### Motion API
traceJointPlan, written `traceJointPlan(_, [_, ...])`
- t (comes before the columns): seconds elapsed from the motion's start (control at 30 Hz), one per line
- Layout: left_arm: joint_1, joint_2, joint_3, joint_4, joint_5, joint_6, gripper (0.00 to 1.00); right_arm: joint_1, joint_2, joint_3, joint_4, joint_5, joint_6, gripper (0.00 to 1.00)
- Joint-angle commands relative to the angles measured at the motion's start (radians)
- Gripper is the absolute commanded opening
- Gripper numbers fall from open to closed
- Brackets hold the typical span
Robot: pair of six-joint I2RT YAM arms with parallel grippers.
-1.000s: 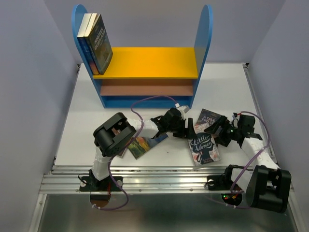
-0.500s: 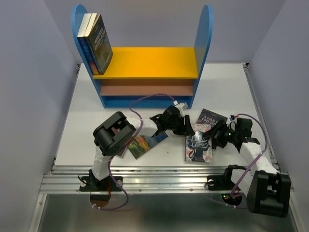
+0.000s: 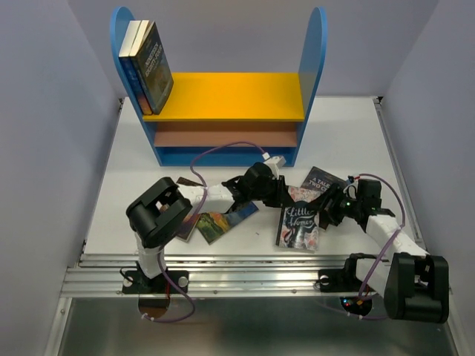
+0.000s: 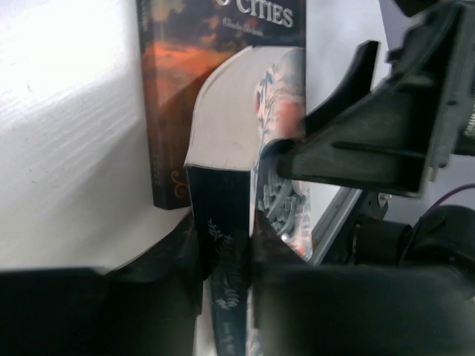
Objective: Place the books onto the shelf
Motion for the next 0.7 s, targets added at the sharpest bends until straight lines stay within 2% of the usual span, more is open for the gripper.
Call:
traceJointPlan(0.0, [-0.018,-0.148,-0.007,-0.044,-0.082,0.071,0.0,0.023,0.056,-0.004,-0.055,0.083,0.003,0.67])
traceJointPlan(0.23, [-0.017,-0.266,-0.069,-0.073,-0.178,0.09,0.0,0.023,0.099,0.025,-0.052,0.108,-0.013,0.74])
traceJointPlan(0.3, [-0.017,-0.292,-0.096,-0.044,-0.198,0.088,0.0,0.023,0.091,0.039,-0.05,0.083,-0.025,0.83])
traceJointPlan(0.4, [-0.015,-0.324,-0.083,-0.094,-0.258,0.1,0.0,0.023,0.053,0.06,-0.055,0.069,-0.028,0.98])
traceJointPlan(0.57, [-0.014,-0.437,-0.047,-0.153,-0.431,0.195,0.0,0.023,0.016,0.091,-0.055,0.083,-0.048,1.0])
traceJointPlan(0.67, [-0.014,-0.571,-0.044,-0.144,-0.491,0.264,0.0,0.023,0.003,0.126,-0.059,0.063,-0.078,1.0])
